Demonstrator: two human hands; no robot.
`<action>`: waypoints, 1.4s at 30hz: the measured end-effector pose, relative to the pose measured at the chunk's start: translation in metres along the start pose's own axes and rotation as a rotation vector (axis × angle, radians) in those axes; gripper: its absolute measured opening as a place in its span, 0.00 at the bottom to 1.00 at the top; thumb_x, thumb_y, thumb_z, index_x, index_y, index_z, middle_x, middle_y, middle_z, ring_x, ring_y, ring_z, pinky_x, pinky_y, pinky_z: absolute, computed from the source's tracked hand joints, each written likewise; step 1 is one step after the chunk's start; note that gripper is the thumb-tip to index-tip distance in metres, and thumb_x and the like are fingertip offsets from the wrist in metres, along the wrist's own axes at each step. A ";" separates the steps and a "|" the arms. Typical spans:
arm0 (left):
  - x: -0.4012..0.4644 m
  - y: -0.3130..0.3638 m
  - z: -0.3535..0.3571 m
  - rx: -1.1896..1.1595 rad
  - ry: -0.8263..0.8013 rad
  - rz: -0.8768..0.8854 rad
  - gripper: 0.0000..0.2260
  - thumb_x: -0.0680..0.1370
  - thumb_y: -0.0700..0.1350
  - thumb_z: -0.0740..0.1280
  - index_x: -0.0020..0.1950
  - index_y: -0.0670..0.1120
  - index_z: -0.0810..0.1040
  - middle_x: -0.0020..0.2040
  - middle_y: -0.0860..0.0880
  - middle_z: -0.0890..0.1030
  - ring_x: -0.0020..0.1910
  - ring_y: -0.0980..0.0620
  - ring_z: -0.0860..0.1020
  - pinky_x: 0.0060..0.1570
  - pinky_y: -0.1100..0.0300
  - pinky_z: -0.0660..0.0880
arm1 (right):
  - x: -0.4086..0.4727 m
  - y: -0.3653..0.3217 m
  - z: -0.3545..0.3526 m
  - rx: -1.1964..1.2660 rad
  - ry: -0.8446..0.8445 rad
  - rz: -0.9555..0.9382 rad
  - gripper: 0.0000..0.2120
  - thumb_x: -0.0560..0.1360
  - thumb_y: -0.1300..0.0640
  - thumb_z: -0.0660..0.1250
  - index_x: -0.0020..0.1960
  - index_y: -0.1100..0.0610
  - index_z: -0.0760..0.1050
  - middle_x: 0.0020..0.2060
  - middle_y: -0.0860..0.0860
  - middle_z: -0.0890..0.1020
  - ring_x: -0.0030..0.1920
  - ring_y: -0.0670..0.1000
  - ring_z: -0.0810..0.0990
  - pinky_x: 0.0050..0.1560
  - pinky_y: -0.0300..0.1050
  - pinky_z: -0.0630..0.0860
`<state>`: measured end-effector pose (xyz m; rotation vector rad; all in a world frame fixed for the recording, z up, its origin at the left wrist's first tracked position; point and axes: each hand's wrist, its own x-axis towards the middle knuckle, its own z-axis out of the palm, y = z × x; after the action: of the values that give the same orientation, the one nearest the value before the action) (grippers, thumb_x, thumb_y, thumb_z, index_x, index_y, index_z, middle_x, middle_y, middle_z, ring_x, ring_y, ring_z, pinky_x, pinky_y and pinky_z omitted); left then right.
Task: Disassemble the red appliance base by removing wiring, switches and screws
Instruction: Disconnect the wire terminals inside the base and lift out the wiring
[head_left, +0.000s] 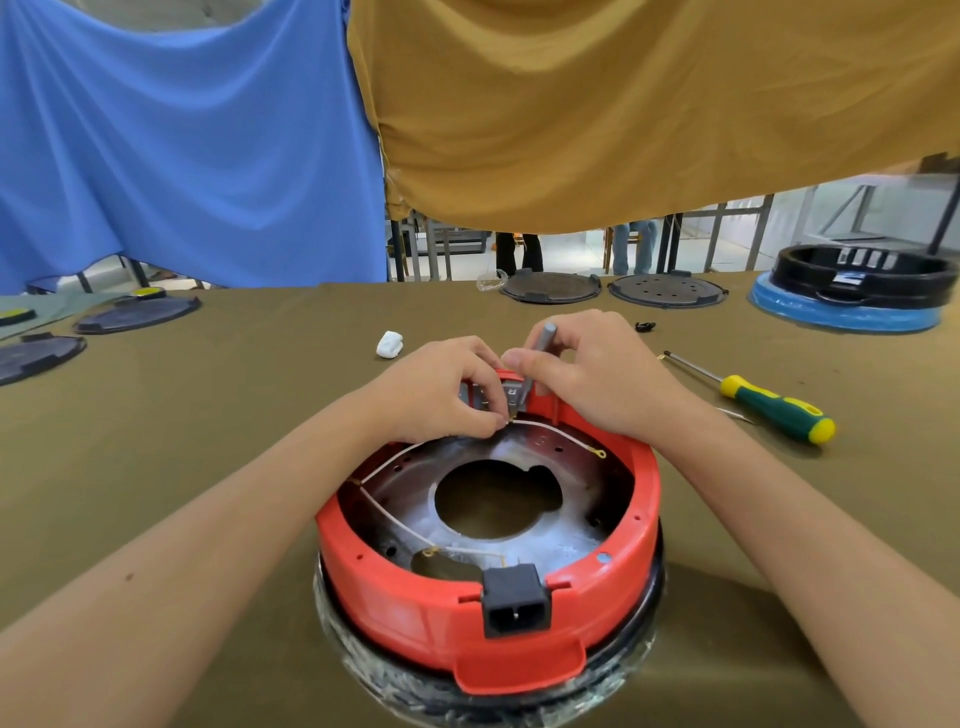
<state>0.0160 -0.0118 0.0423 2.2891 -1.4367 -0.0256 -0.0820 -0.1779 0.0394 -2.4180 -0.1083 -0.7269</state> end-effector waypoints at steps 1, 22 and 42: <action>0.000 0.000 0.000 -0.005 -0.001 -0.001 0.07 0.72 0.45 0.74 0.39 0.57 0.83 0.50 0.62 0.73 0.50 0.66 0.74 0.57 0.60 0.70 | 0.000 -0.001 -0.001 -0.027 -0.020 -0.020 0.13 0.77 0.47 0.69 0.39 0.54 0.82 0.32 0.51 0.83 0.35 0.51 0.79 0.41 0.49 0.74; 0.000 -0.002 0.001 -0.013 0.003 0.003 0.07 0.71 0.45 0.74 0.37 0.58 0.83 0.55 0.60 0.74 0.52 0.68 0.73 0.60 0.59 0.71 | -0.003 0.004 0.000 0.152 0.085 0.077 0.16 0.78 0.50 0.69 0.37 0.58 0.80 0.31 0.56 0.82 0.37 0.57 0.81 0.45 0.54 0.78; -0.001 -0.002 0.000 -0.008 -0.020 -0.001 0.05 0.71 0.44 0.73 0.38 0.55 0.84 0.56 0.60 0.74 0.54 0.67 0.73 0.60 0.58 0.71 | 0.001 0.012 0.003 0.283 0.042 0.125 0.16 0.79 0.50 0.68 0.37 0.58 0.82 0.24 0.47 0.79 0.30 0.42 0.77 0.38 0.33 0.72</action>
<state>0.0175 -0.0104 0.0408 2.2889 -1.4429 -0.0541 -0.0770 -0.1858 0.0315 -2.1189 -0.0392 -0.6574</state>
